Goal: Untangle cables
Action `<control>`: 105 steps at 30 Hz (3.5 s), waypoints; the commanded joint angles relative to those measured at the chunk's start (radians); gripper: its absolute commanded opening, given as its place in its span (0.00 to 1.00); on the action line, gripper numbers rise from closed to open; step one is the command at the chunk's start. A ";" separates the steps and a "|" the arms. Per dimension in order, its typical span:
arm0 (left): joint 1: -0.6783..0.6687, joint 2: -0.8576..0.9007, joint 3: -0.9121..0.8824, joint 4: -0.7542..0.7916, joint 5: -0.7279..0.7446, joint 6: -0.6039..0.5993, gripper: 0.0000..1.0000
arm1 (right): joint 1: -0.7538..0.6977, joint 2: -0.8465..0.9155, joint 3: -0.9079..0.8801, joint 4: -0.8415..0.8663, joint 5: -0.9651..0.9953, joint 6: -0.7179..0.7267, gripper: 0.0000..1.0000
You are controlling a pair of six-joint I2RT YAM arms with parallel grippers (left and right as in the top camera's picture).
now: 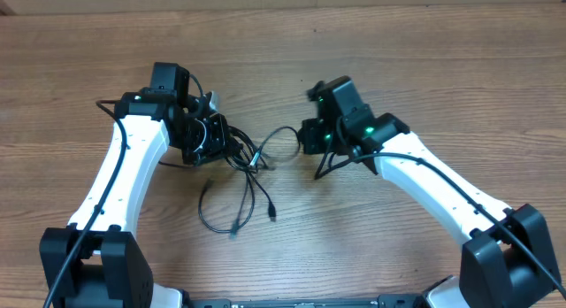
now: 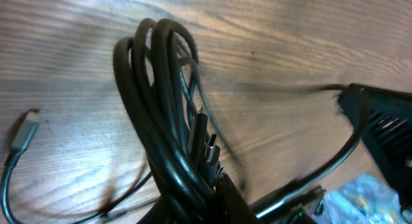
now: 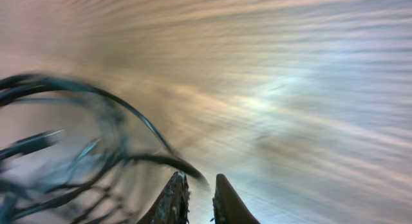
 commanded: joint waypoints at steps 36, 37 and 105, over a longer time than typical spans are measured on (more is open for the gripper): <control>-0.010 -0.026 0.005 0.074 -0.246 -0.133 0.68 | -0.002 -0.011 0.008 -0.060 0.116 0.026 1.00; -0.010 -0.026 0.005 0.075 -0.281 -0.134 0.68 | -0.002 -0.011 0.008 -0.060 0.116 0.026 1.00; -0.001 0.322 0.273 -0.127 -0.488 -0.349 0.34 | -0.002 -0.011 0.008 -0.066 0.116 0.022 1.00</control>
